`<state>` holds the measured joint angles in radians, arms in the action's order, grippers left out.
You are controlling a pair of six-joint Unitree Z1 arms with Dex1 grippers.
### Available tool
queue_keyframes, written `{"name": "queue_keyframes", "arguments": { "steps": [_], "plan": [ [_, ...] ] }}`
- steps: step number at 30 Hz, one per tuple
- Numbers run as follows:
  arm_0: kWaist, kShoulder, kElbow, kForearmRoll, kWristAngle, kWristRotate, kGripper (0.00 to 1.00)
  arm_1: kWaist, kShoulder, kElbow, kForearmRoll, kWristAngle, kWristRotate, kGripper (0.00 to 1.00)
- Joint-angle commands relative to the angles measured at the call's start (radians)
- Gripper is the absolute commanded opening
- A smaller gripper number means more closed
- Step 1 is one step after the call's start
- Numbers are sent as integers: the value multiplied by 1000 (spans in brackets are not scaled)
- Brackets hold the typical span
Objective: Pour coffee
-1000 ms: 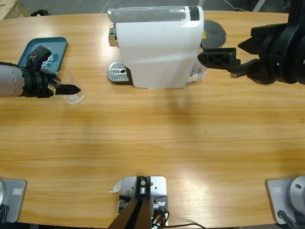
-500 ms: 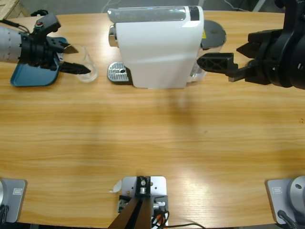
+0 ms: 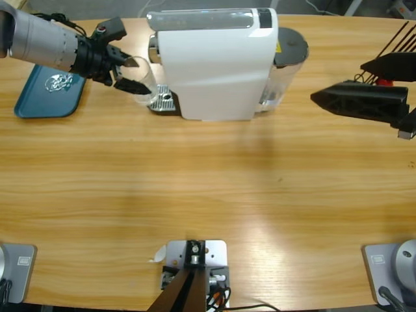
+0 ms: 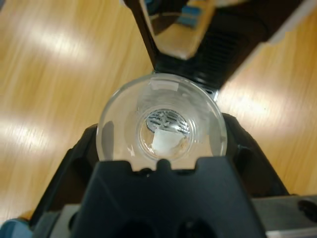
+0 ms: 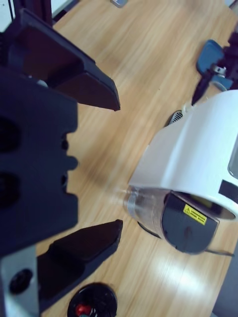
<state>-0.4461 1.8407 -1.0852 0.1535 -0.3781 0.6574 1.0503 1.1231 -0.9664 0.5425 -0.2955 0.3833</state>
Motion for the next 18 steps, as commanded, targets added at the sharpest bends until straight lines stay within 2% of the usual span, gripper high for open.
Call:
{"name": "queue_keyframes", "arguments": {
  "steps": [1, 18],
  "plan": [
    [-31, 83, -57, 10, -31, 9, 250, 8, 16, 40, 14, 15, -11, 1000],
    [-74, 146, -66, 1, -31, -22, 255, 8, 7, 60, 16, 1, -14, 1000]
  ]
}}
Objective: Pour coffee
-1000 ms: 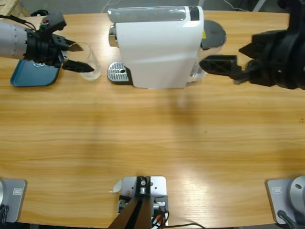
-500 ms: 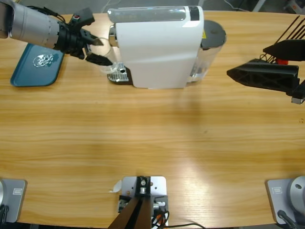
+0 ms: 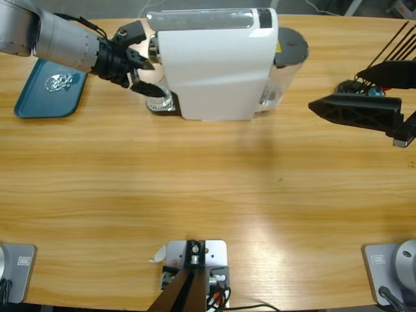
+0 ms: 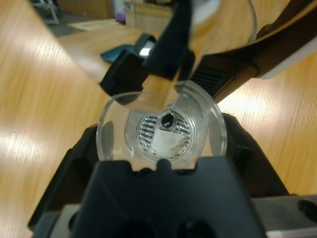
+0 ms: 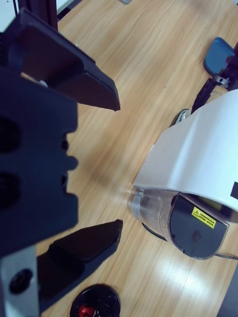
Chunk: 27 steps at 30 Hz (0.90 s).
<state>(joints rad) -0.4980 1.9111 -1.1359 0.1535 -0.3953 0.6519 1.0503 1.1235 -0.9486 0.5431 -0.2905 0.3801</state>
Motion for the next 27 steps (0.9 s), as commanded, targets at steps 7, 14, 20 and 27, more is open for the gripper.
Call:
{"name": "queue_keyframes", "arguments": {
  "steps": [7, 14, 20, 27],
  "plan": [
    [-23, 74, -16, 3, -18, -41, 477, 8, 7, 50, 12, -4, -10, 1000],
    [-24, 64, -2, 4, -29, -54, 996, 8, 17, 67, 3, -4, 5, 1000],
    [-7, 41, 5, 4, -29, -44, 996, 8, 19, 64, 10, -7, 14, 1000],
    [45, -34, 39, 4, -36, -41, 995, 8, 30, 63, 12, -7, 20, 1000]
  ]
}}
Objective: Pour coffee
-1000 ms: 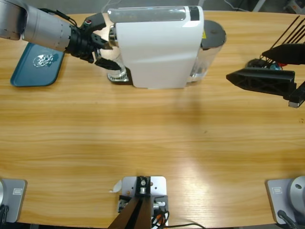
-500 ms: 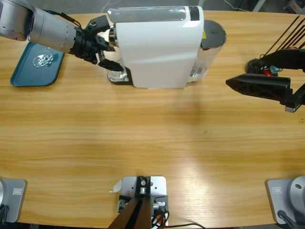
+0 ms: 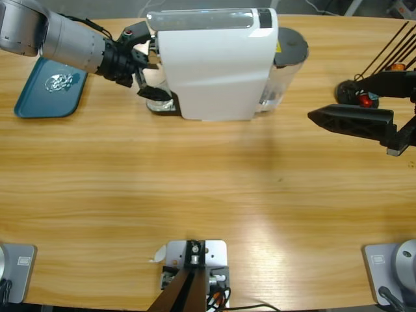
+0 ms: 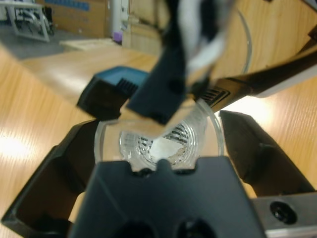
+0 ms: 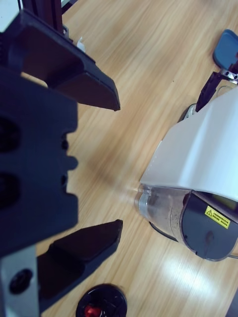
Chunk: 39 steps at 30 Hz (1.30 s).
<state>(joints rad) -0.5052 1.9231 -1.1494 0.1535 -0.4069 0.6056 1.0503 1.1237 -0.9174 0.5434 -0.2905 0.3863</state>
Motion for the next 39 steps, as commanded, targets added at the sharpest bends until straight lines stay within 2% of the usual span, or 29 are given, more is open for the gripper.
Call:
{"name": "queue_keyframes", "arguments": {
  "steps": [1, 6, 11, 16, 17, 18, 19, 20, 22, 23, 24, 26, 30, 33, 39],
  "plan": [
    [62, -63, 60, 4, -31, 5, 996, 8, 34, 30, 12, -7, 14, 1000],
    [102, -159, 105, 3, -70, -7, 996, 8, 42, 30, 13, -7, 14, 1000],
    [134, -321, 219, 6, -87, -55, 996, 8, 44, -5, 28, -21, -2, 982],
    [133, -478, 363, 10, -63, -202, 994, 7, 120, -189, 179, -62, -57, 785],
    [133, -497, 390, 14, -42, -235, 992, 7, 138, -230, 201, -69, -72, 675],
    [134, -511, 411, 22, -15, -264, 991, 7, 151, -257, 203, -66, -82, 410],
    [134, -524, 428, 33, 19, -287, 988, 7, 161, -277, 198, -66, -84, 77],
    [133, -541, 445, 44, 54, -316, 987, 7, 167, -297, 197, -82, -87, 0],
    [121, -575, 452, 70, 96, -361, 987, 5, 190, -359, 254, -146, -79, 0],
    [108, -591, 451, 88, 122, -375, 987, -14, 211, -410, 306, -145, -79, 0],
    [85, -604, 450, 108, 146, -388, 987, -40, 228, -452, 342, -123, -79, 0],
    [46, -624, 448, 158, 202, -426, 987, -119, 269, -559, 423, -19, -79, 0],
    [31, -687, 447, 227, 285, -502, 987, -274, 398, -783, 572, 148, -106, 0],
    [31, -700, 453, 233, 304, -506, 987, -344, 524, -907, 626, 195, -107, 0],
    [31, -666, 456, 227, 303, -534, 996, -354, 709, -1102, 696, 242, -117, 0]
  ]
}}
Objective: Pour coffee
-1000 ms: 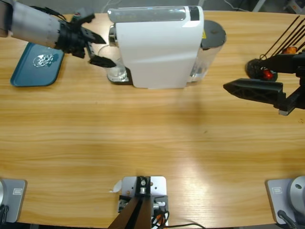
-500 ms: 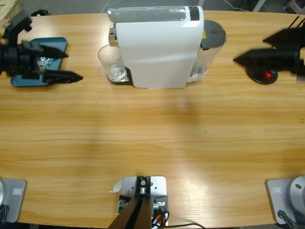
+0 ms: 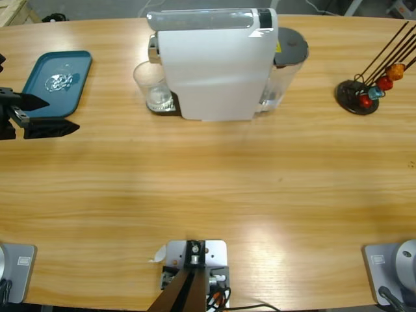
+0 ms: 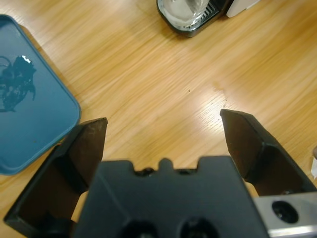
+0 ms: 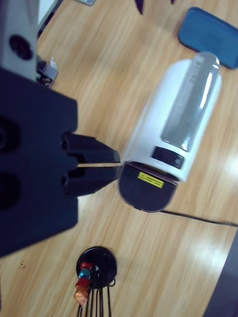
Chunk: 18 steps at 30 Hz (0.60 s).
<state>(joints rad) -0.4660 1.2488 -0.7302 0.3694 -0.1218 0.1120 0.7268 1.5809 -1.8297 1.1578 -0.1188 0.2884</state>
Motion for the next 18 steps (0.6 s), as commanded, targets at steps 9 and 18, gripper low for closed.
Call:
{"name": "queue_keyframes", "arguments": {
  "steps": [9, 18],
  "plan": [
    [-8, 93, 38, 3, 21, -38, 996, -95, 357, -273, 83, 106, -73, 0],
    [-8, 135, 37, -15, 24, -38, 996, -106, 372, -263, 88, 130, -80, 0]
  ]
}}
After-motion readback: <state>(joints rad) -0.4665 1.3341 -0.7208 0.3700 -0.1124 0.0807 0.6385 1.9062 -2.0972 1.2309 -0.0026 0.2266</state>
